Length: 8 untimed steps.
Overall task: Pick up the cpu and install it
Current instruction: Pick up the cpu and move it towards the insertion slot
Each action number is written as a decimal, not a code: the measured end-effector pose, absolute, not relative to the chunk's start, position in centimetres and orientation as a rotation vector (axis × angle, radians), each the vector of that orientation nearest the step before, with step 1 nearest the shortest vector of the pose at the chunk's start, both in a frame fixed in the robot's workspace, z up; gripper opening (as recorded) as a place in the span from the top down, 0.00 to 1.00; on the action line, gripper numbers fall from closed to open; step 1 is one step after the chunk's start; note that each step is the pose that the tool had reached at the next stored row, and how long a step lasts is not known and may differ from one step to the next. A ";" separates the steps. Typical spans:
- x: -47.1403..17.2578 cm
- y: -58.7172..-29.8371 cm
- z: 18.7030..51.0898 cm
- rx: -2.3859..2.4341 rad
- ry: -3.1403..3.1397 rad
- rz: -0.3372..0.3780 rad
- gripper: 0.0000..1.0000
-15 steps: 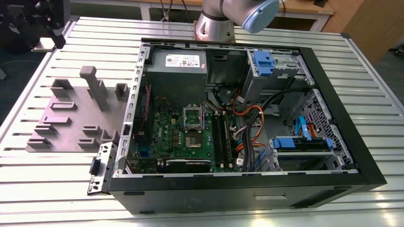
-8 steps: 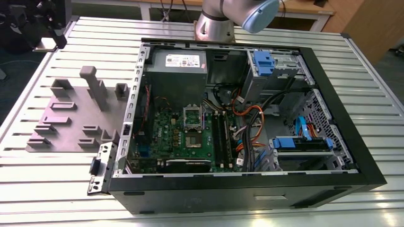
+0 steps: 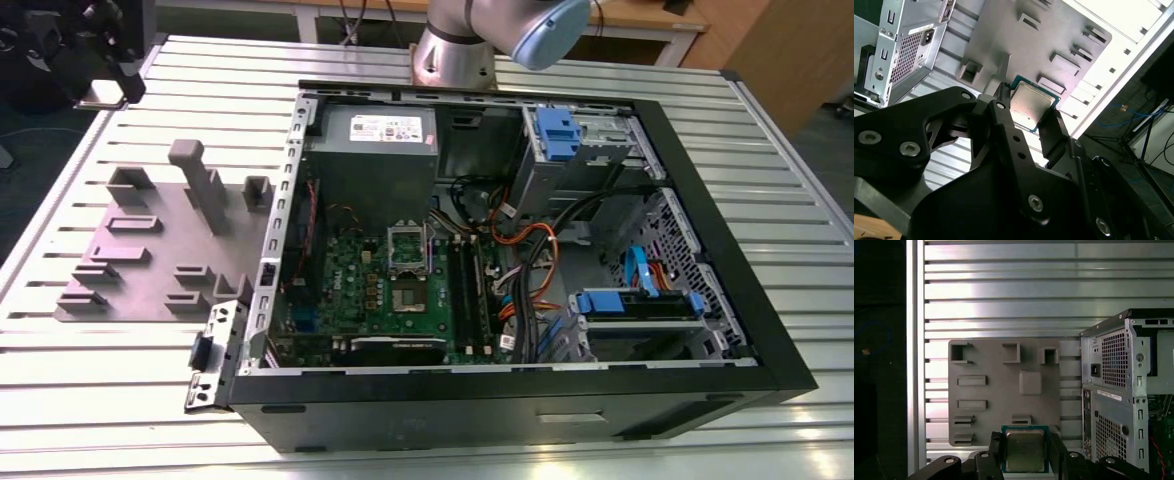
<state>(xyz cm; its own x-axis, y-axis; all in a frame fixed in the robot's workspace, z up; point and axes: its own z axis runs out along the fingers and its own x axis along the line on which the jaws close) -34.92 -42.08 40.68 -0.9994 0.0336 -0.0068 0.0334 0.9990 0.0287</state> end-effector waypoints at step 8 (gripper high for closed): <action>-34.5 -42.1 40.7 0.052 3.134 0.045 0.53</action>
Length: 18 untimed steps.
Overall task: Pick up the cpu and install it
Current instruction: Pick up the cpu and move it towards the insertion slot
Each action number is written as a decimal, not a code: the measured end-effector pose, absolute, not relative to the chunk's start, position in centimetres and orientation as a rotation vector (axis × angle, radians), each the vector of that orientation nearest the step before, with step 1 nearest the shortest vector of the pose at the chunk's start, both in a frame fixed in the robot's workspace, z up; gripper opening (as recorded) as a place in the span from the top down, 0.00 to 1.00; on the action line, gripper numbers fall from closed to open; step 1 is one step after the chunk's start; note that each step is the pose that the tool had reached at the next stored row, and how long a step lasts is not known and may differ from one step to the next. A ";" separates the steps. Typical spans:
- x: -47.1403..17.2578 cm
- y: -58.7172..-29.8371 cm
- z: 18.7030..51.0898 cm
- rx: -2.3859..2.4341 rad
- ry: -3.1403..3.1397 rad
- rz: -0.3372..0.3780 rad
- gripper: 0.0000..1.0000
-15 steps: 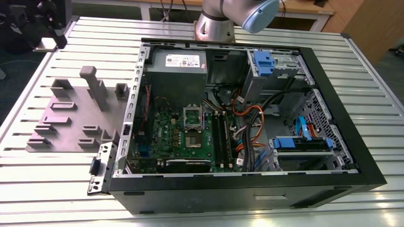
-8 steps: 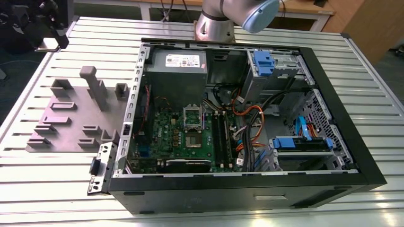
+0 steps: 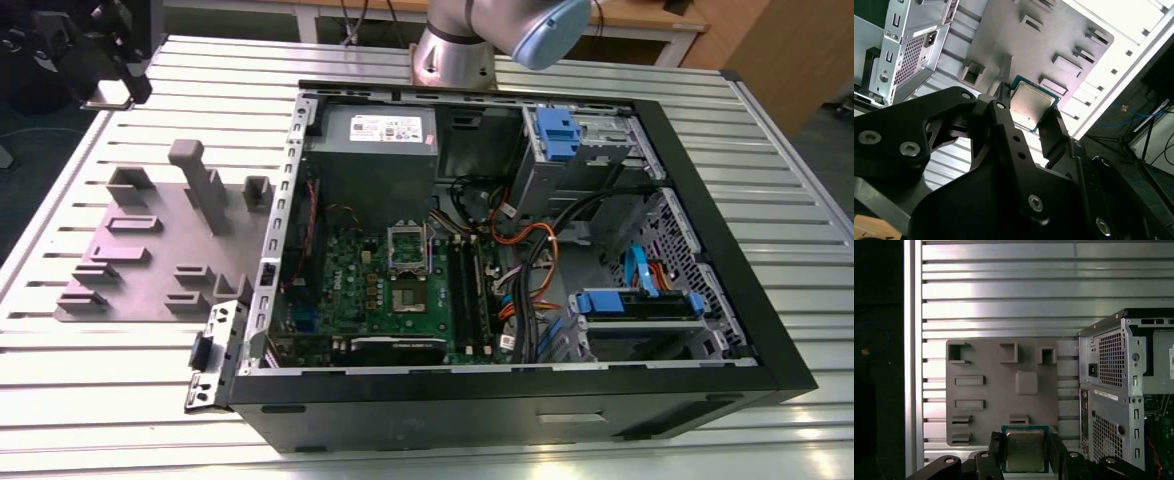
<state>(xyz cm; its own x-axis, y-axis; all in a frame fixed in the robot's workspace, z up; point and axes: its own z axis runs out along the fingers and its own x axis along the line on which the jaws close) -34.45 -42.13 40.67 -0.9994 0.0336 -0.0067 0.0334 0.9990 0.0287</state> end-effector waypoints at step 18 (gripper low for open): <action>-33.8 -43.0 40.7 0.053 3.134 0.043 0.53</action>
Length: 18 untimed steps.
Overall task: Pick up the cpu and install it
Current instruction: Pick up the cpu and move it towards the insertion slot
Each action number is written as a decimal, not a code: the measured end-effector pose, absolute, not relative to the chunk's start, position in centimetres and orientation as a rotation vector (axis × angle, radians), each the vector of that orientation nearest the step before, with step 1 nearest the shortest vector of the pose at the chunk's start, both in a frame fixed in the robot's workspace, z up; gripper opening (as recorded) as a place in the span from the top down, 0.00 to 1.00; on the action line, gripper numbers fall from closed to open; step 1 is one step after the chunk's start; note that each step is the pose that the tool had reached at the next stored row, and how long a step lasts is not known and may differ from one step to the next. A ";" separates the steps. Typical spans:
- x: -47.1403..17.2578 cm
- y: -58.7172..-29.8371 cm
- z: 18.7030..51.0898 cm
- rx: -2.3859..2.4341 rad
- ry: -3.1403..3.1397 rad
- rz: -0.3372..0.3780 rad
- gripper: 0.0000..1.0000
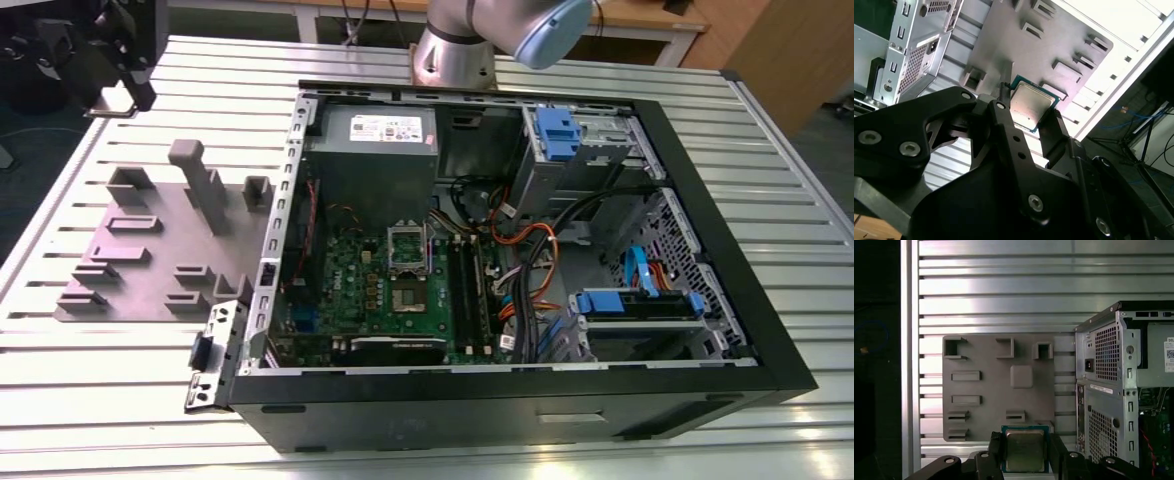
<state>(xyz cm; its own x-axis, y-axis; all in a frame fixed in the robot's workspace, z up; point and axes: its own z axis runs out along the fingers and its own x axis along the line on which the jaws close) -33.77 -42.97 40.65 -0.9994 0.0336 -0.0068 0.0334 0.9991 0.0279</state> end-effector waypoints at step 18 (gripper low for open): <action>-32.3 -43.0 40.7 0.053 3.134 0.043 0.53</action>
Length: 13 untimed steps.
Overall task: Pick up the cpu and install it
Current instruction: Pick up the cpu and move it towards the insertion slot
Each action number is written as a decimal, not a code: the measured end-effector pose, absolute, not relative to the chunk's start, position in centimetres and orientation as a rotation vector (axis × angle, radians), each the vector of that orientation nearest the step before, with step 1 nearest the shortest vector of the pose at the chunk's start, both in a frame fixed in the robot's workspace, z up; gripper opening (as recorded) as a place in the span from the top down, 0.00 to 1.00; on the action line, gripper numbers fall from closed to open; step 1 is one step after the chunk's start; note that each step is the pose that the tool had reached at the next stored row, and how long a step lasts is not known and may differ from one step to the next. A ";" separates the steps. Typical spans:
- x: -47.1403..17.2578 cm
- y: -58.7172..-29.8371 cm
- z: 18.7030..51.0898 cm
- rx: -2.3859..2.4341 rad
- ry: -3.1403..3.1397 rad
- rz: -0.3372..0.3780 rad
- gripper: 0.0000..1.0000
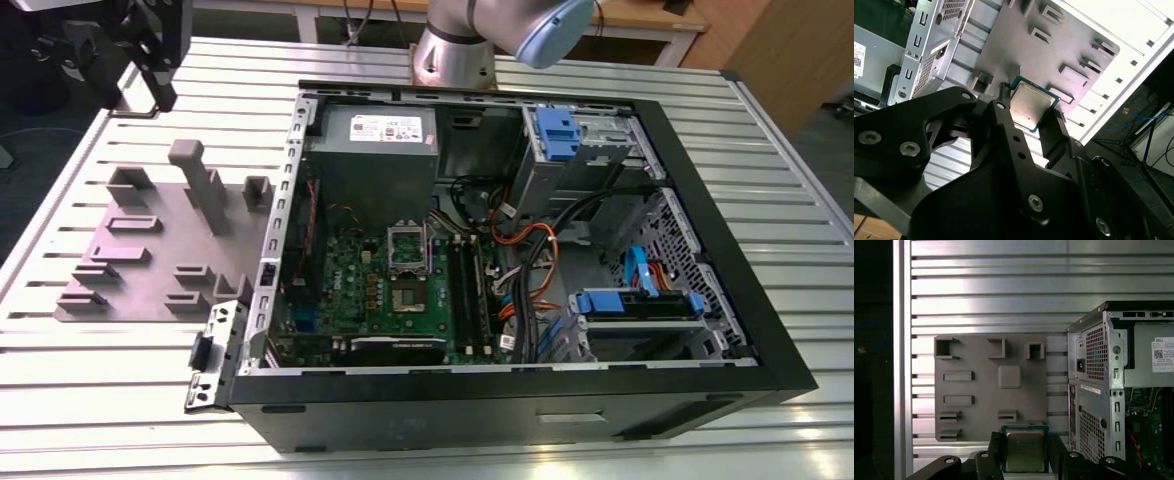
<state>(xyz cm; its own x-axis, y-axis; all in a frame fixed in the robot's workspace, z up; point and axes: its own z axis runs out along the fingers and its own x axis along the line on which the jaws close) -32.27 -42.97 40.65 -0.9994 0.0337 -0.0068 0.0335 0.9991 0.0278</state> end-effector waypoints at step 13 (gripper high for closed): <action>-29.8 -43.0 40.7 0.053 3.134 0.043 0.53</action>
